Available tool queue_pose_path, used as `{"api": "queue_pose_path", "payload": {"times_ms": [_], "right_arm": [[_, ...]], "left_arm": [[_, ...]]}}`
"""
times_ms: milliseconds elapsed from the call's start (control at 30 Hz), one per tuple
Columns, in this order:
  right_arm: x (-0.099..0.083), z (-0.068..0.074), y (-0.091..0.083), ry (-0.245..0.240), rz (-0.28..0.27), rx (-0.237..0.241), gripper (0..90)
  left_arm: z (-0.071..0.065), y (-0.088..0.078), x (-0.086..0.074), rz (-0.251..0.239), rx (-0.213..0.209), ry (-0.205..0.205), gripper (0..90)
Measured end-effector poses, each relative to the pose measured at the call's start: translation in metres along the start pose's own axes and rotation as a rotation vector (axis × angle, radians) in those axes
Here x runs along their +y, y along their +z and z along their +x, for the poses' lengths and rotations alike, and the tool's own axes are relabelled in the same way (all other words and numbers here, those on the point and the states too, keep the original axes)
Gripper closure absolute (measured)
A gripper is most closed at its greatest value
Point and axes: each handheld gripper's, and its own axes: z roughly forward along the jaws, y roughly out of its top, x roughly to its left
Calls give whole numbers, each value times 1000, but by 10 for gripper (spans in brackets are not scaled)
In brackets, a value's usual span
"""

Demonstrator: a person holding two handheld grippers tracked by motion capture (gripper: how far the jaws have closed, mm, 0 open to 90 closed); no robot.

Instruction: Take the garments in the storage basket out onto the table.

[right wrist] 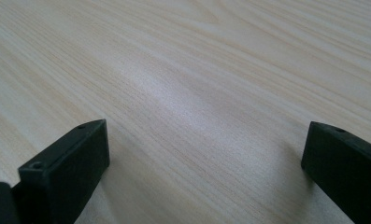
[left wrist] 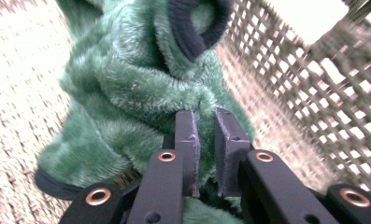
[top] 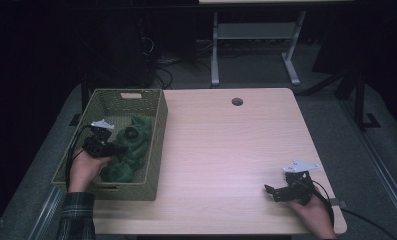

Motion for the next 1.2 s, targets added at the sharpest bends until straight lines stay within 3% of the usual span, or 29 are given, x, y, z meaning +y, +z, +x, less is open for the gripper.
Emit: {"api": "queue_pose_path", "payload": {"times_ms": [267,533,1000,1200], "right_arm": [[0,0,0,0,0,0,7],[0,0,0,-1,0,0,6],[0,0,0,-2,0,0,7],[0,0,0,-3,-1,0,7]], "left_arm": [[-3,-23,7,-108,-6,-19,813],[-6,-50,17,-224,-56,-52,815],[-15,-86,44,-329,-121,-23,819],[-24,-102,57,-372,-118,10,819]]}}
